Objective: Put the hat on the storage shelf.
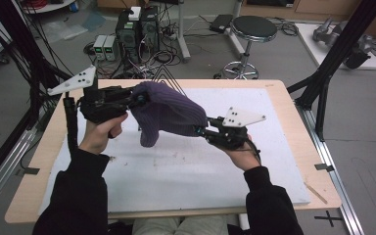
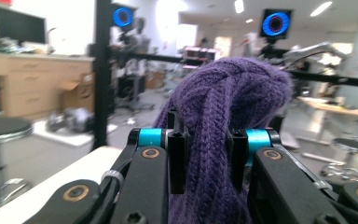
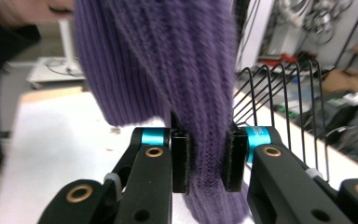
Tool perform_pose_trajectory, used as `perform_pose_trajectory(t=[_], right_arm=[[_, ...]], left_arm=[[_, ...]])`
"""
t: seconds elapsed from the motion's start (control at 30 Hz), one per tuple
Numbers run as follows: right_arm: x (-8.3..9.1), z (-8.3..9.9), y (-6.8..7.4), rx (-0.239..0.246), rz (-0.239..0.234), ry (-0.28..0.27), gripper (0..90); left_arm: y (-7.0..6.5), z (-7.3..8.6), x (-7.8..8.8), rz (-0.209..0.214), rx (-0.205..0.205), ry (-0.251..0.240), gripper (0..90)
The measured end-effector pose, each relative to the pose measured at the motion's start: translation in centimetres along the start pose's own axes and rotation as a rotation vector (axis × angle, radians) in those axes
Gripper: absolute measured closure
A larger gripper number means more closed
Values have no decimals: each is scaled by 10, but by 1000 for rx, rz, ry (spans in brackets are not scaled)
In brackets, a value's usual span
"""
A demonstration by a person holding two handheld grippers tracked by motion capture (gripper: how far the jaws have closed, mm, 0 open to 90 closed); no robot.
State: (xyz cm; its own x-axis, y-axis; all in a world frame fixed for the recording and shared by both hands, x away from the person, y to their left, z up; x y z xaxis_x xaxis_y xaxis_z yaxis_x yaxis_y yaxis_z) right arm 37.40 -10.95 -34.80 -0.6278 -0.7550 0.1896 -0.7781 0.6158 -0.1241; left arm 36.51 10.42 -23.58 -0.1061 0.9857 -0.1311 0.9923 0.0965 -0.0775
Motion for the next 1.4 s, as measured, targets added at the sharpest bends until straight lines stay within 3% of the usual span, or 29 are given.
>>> perform_pose_trajectory(t=[0.17,0.4,0.97,1.23,1.4], right_arm=[[5,-11,-19,-63,-25,58,792],[-2,-20,-22,-106,-24,106,799],[-24,-51,-27,-75,46,97,802],[-36,-66,-27,-62,79,81,801],[-43,-71,-32,-57,104,63,801]], left_arm=[[16,1,14,-79,-25,57,768],[33,-6,20,-135,-30,73,771],[51,-39,31,-213,-60,58,779],[52,-58,32,-226,-82,28,780],[55,-65,32,-235,-98,39,780]])
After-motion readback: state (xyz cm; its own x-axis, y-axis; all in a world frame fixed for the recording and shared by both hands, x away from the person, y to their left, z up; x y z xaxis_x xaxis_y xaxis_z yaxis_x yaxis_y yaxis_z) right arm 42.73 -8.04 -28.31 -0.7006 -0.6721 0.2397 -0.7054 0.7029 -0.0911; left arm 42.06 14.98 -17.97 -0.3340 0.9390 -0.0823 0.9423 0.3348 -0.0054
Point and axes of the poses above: each handheld gripper's, and its own axes: x roughly backward along the jaws, z roughly out of its underside, y roughly to its left, the point moved 8 cm from there along -x, roughly forward along the jaws, and after that the axes turned 13 degrees about z, right-handed, at the moved point
